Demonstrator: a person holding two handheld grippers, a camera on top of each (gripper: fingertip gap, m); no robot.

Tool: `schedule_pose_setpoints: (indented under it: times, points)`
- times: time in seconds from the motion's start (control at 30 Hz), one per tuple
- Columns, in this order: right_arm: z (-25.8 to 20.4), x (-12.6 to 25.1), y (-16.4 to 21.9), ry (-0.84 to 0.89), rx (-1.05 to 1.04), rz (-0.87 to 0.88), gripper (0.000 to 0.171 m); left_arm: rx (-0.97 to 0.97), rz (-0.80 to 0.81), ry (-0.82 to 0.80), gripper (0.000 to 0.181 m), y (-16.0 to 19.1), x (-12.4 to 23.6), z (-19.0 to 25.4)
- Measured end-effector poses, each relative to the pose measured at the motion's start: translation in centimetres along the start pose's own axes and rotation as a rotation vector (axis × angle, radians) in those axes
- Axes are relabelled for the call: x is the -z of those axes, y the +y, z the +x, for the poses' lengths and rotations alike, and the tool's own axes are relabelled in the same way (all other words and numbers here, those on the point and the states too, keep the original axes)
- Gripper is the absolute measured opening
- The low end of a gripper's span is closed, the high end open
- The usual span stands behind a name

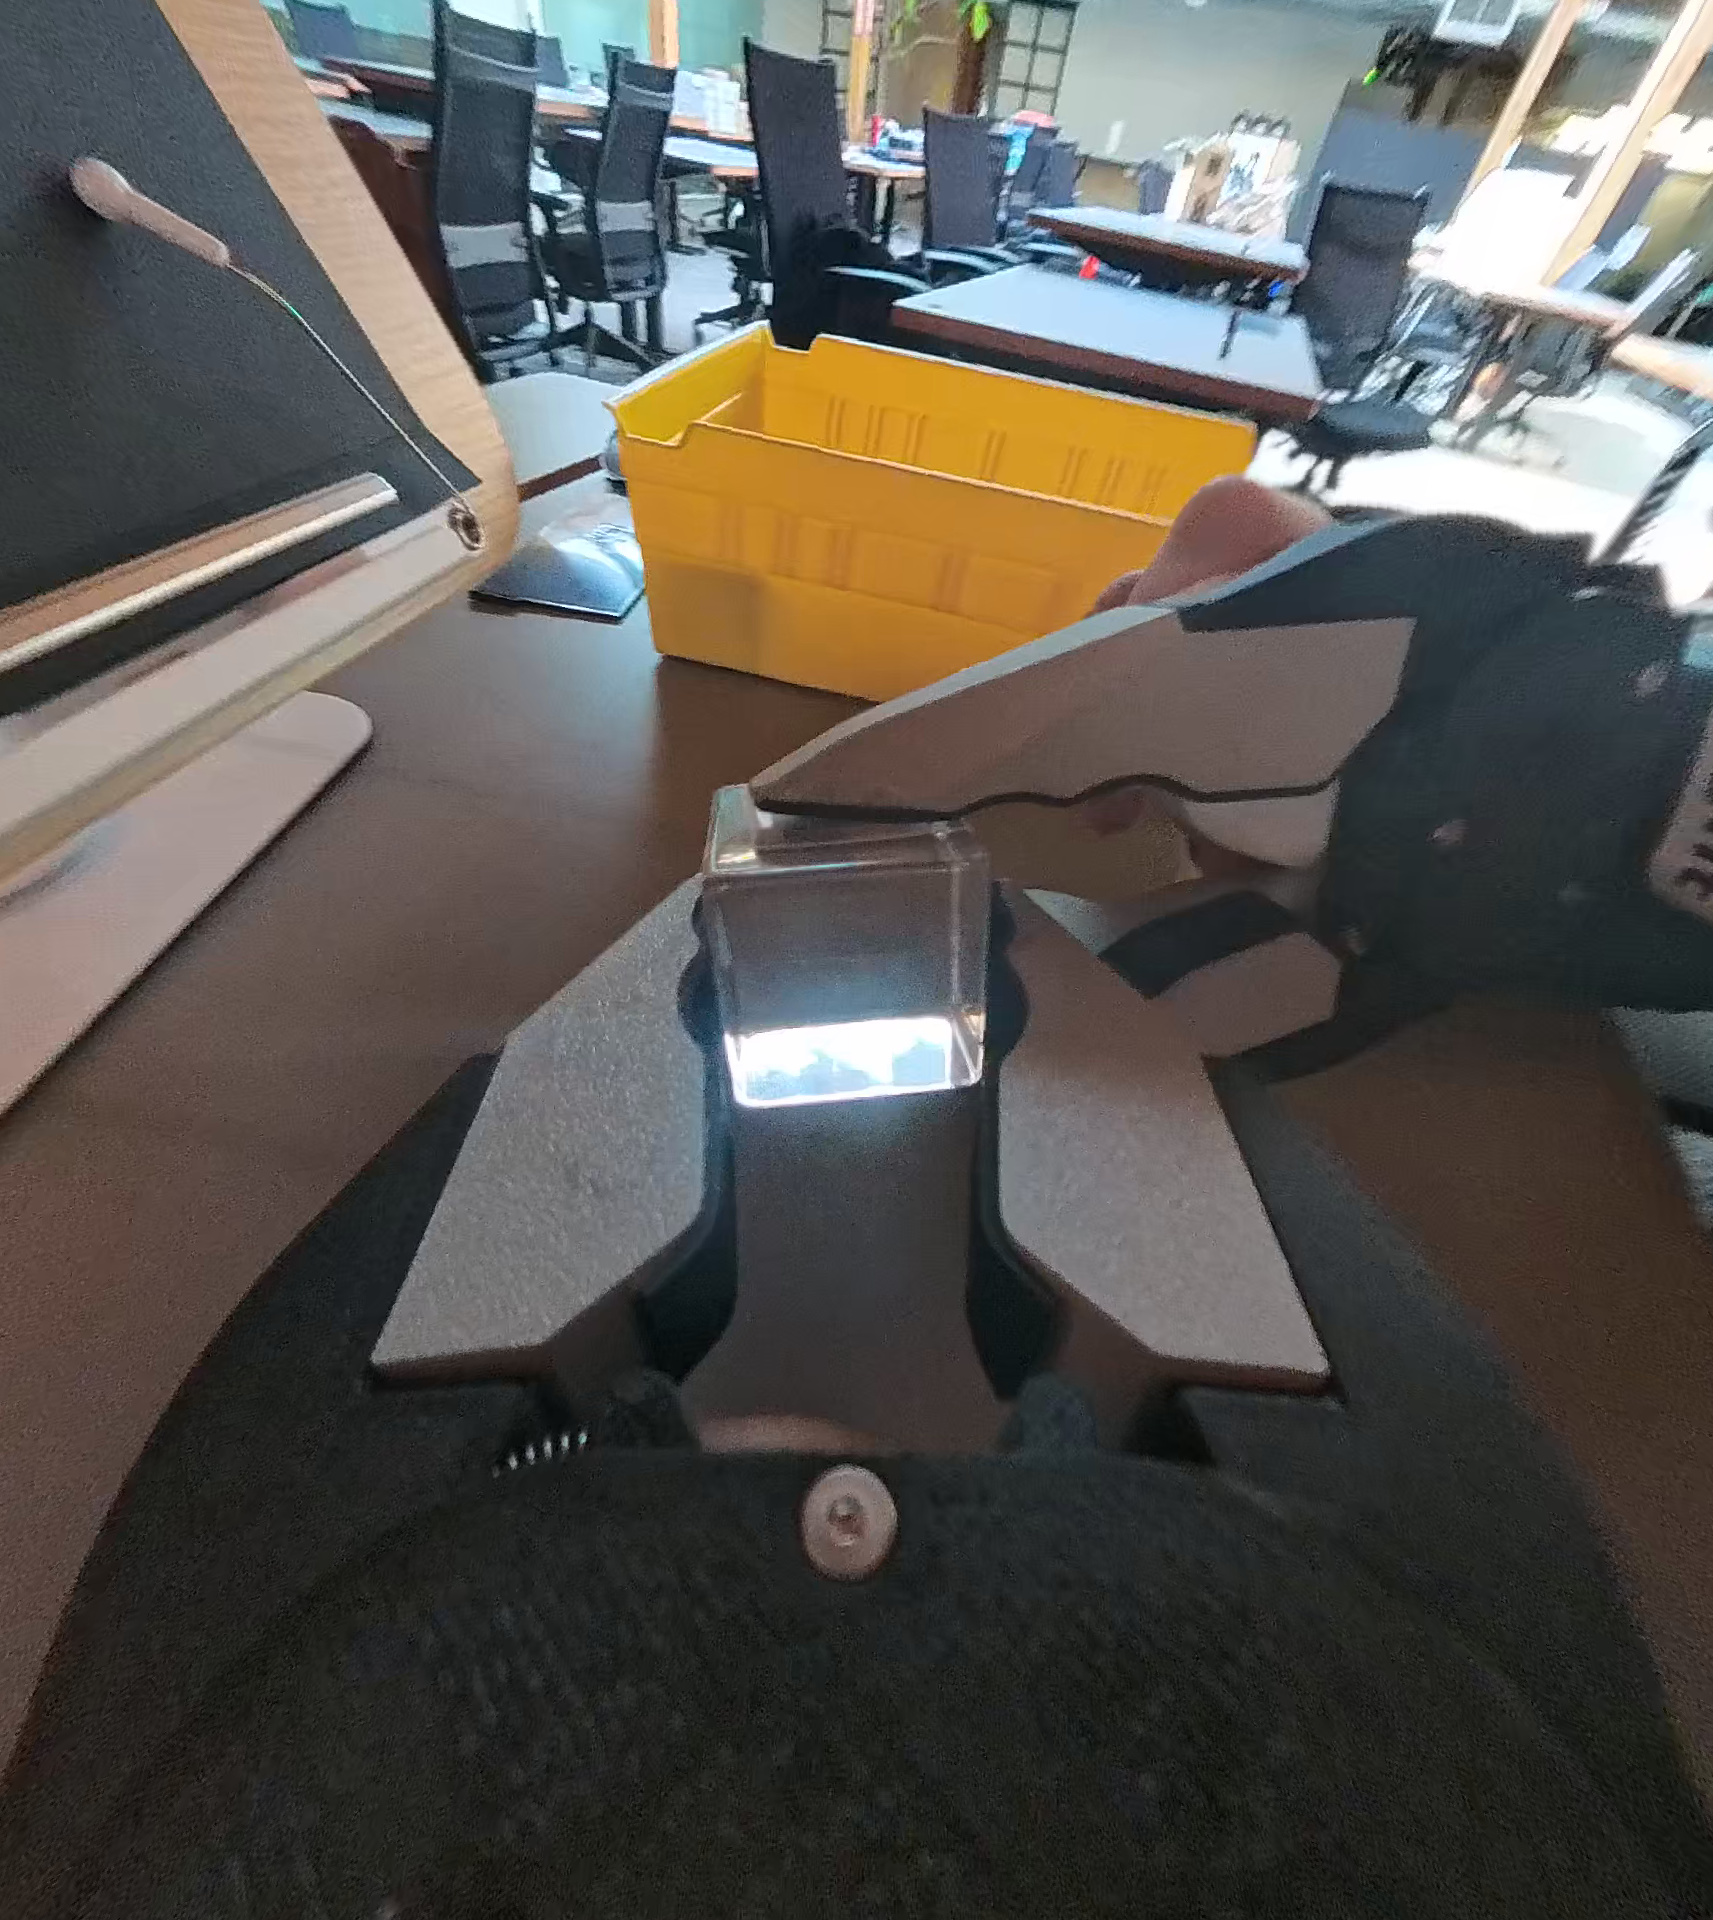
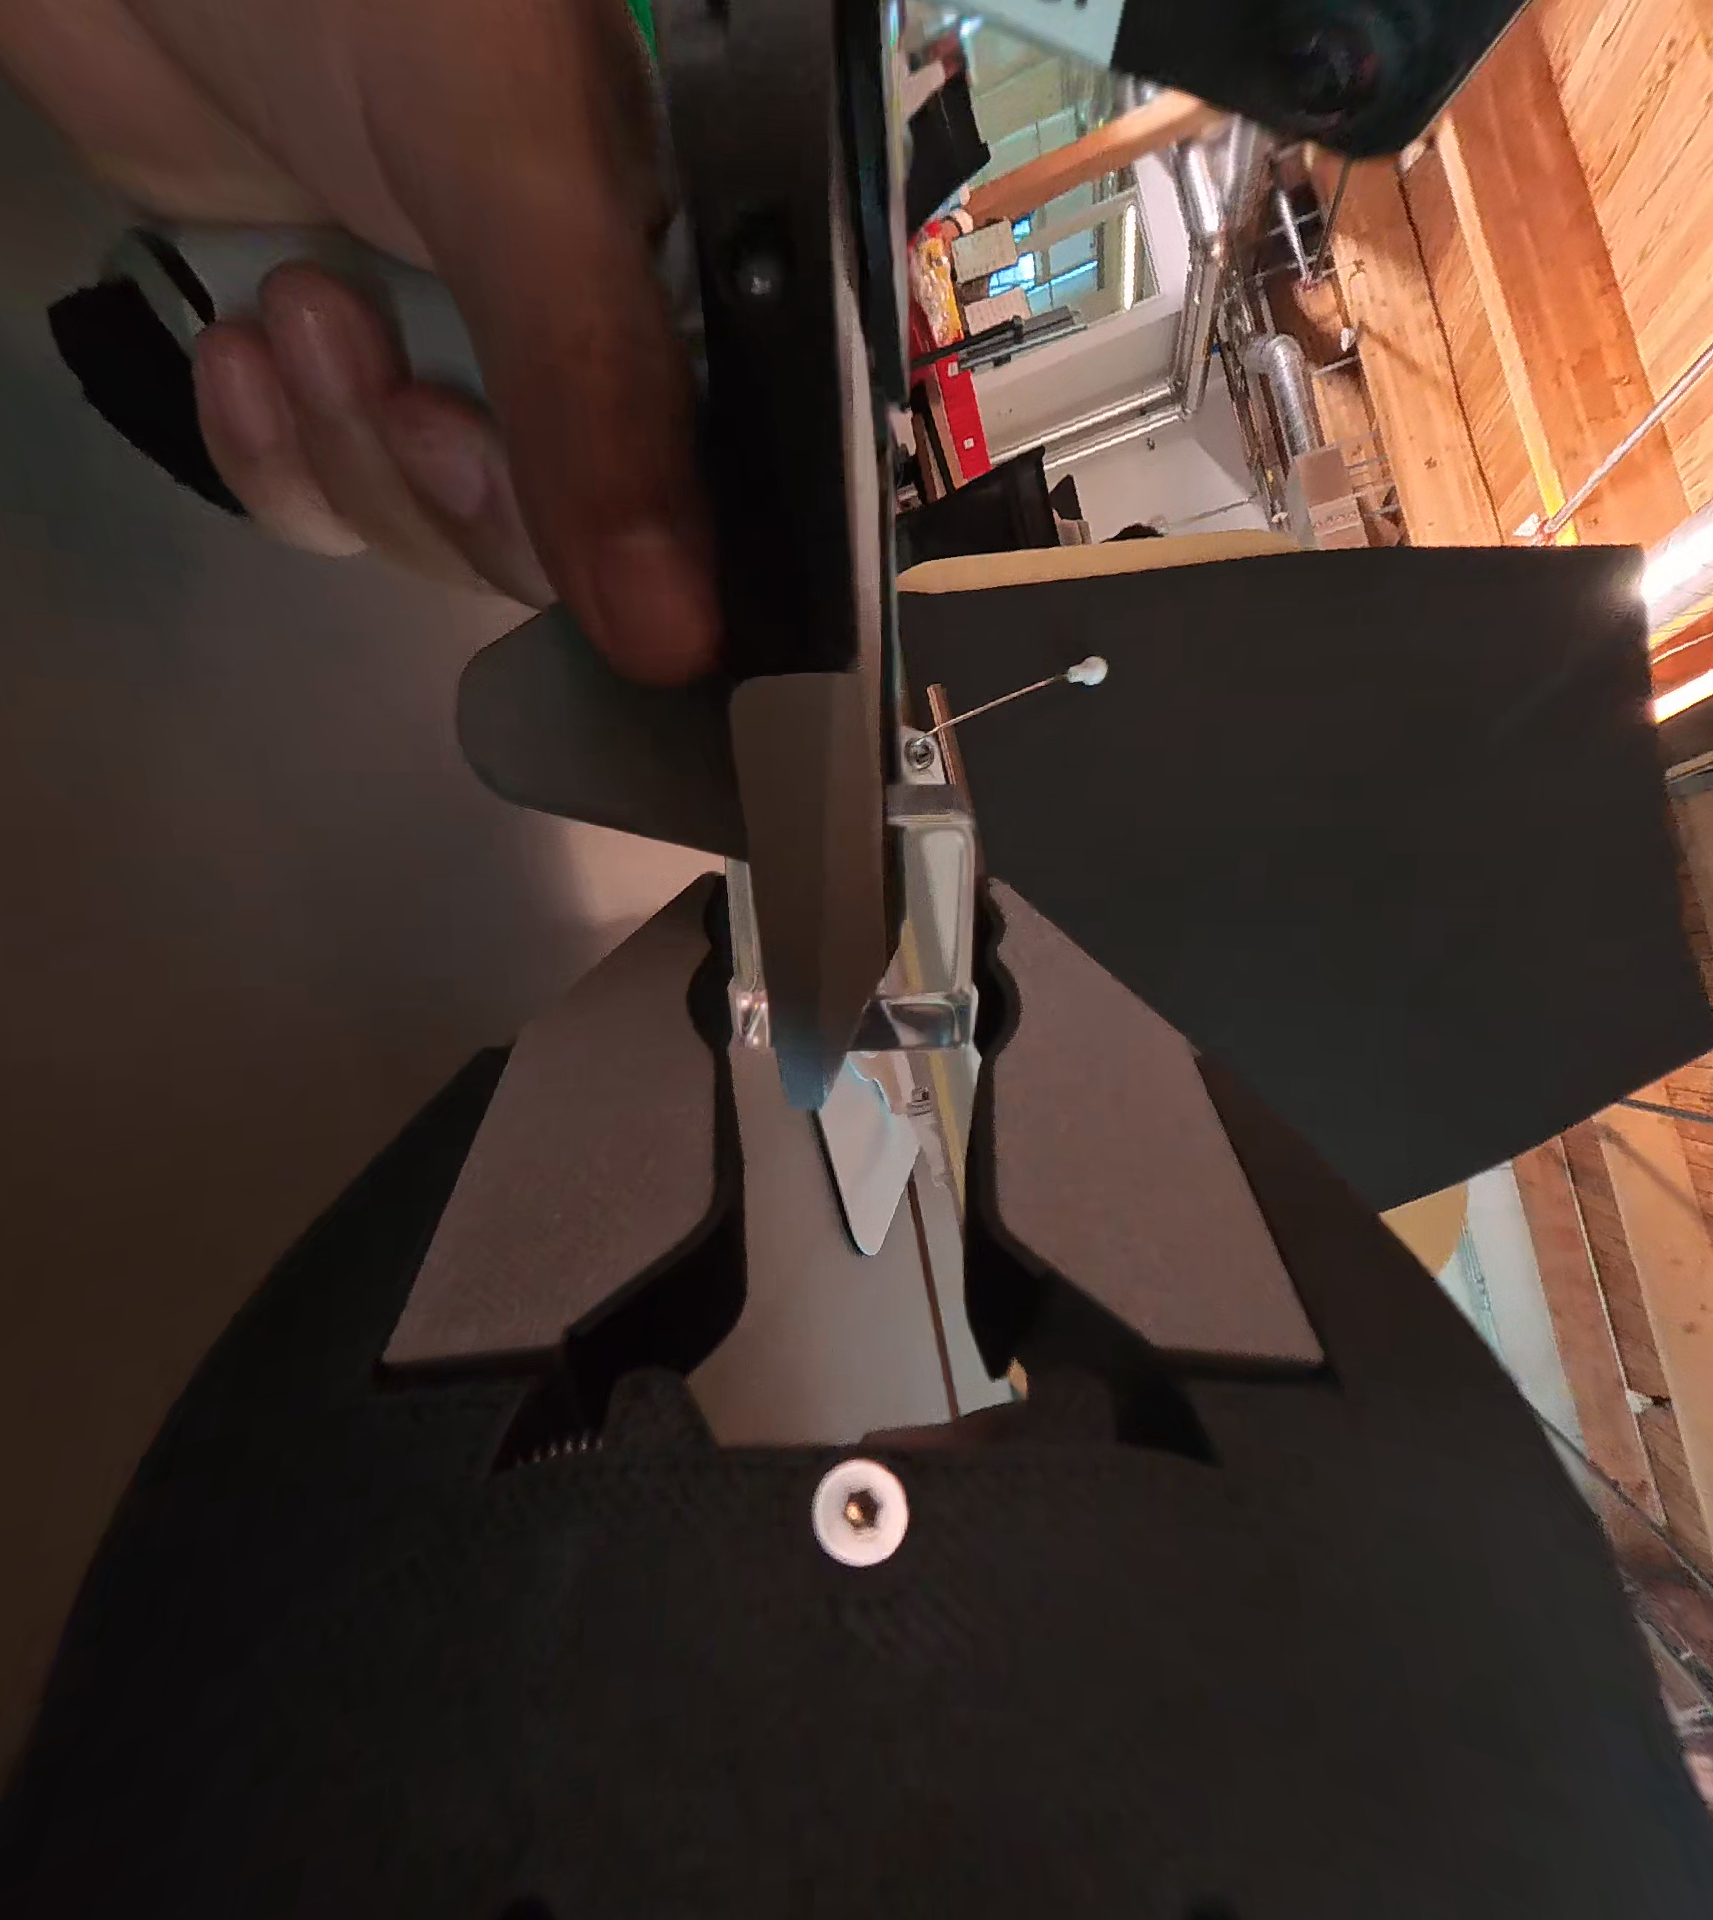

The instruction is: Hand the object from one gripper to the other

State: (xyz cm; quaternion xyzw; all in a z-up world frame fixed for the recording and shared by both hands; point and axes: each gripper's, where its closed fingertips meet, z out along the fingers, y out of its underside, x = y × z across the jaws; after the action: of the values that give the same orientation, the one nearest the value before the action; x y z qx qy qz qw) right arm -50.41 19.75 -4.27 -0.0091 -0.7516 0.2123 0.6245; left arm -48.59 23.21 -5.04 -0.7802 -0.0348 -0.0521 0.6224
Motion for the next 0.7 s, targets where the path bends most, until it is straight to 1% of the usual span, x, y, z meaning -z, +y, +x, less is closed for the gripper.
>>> schedule_pose_setpoints:
  times: [0.1, 0.2, 0.27, 0.33, 0.4, 0.43, 0.5, 0.6, 0.67, 0.7]
  points:
    - [0.1, 0.1, 0.4, -0.017, -0.062, 0.006, 0.043, -0.136, -0.013, -0.115, 0.046, 0.0, 0.3, -1.2]
    - [0.6, 0.3, 1.7, -0.075, -0.225, 0.002, 0.048, -0.342, 0.007, -0.303, 0.046, -1.2, 1.5, -3.0]
    - [0.6, 0.3, 2.7, -0.155, -0.400, 0.011, 0.044, -0.542, 0.011, -0.469, 0.046, -2.3, 2.8, -4.3]
    - [0.9, 0.4, 3.0, -0.238, -0.620, 0.045, 0.050, -0.787, 0.000, -0.617, 0.046, -3.2, 3.8, -4.7]
    - [1.2, 0.8, 2.4, -0.340, -0.829, 0.119, 0.053, -1.025, -0.017, -0.696, 0.046, -3.7, 4.1, -4.1]
    - [1.5, 1.0, 1.9, -0.384, -0.919, 0.163, 0.056, -1.107, -0.024, -0.707, 0.045, -3.7, 3.9, -3.6]
    - [2.1, 1.6, 0.6, -0.453, -1.052, 0.264, 0.067, -1.199, -0.027, -0.682, 0.046, -3.4, 3.1, -2.3]
    - [2.6, 2.7, -1.4, -0.556, -1.170, 0.392, 0.076, -1.326, 0.006, -0.651, 0.046, -3.4, 2.4, -0.5]
    - [2.1, 3.5, -2.7, -0.678, -1.220, 0.458, 0.077, -1.398, 0.071, -0.609, 0.046, -3.6, 2.2, 1.1]
    - [1.7, 4.3, -3.4, -0.778, -1.241, 0.498, 0.073, -1.416, 0.106, -0.596, 0.046, -3.8, 2.3, 1.9]
